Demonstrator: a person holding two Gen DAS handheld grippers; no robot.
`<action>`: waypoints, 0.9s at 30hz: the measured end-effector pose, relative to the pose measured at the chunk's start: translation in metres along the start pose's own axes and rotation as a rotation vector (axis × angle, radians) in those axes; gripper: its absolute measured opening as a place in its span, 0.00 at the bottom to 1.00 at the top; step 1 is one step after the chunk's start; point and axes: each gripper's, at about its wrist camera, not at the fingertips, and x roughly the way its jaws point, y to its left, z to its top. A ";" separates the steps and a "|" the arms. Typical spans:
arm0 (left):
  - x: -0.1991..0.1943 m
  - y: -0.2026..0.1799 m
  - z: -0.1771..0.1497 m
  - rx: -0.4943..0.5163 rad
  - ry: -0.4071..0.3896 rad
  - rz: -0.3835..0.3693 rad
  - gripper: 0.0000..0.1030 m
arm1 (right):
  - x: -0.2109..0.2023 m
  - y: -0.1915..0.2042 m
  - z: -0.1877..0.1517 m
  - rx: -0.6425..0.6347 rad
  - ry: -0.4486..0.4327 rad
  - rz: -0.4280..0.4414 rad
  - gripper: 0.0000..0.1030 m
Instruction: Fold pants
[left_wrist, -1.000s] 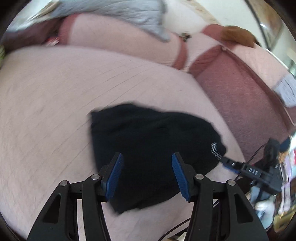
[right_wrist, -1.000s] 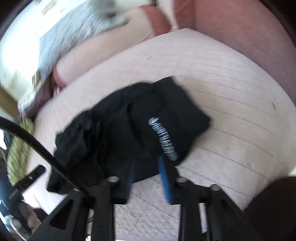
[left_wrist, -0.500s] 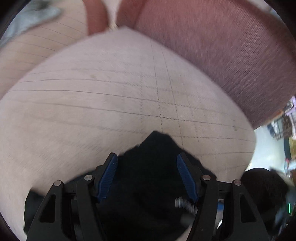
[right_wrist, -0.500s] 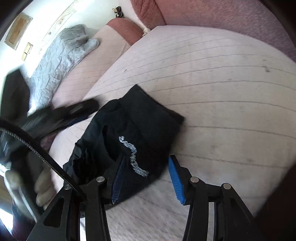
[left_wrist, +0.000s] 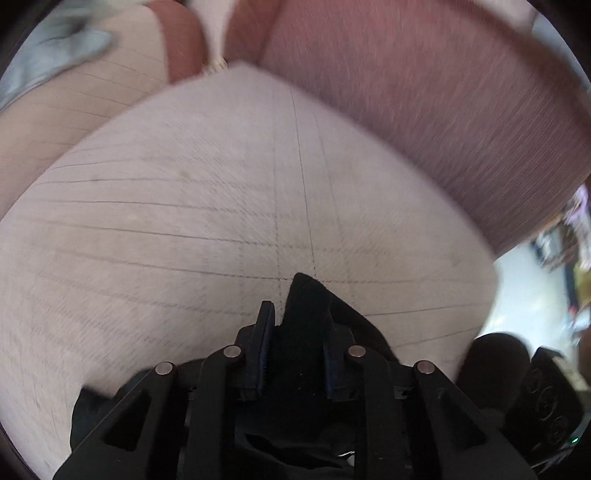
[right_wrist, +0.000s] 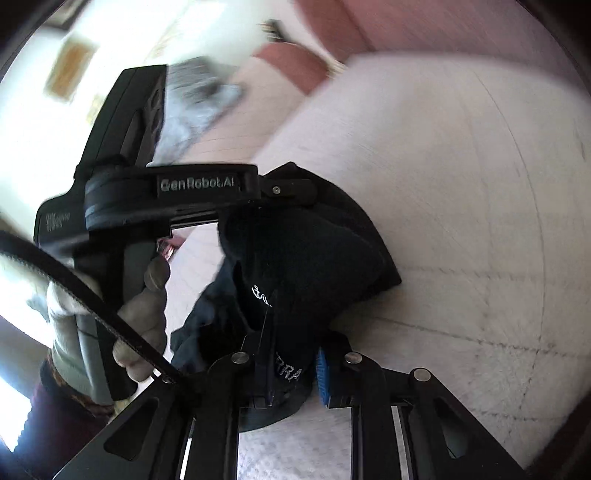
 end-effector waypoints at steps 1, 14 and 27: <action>-0.014 0.008 -0.005 -0.022 -0.028 -0.015 0.20 | -0.003 0.015 -0.001 -0.042 -0.003 0.005 0.19; -0.119 0.208 -0.205 -0.650 -0.356 -0.173 0.20 | 0.073 0.202 -0.081 -0.677 0.178 -0.010 0.20; -0.123 0.266 -0.292 -0.843 -0.395 -0.205 0.45 | 0.061 0.191 -0.133 -0.864 0.308 0.020 0.56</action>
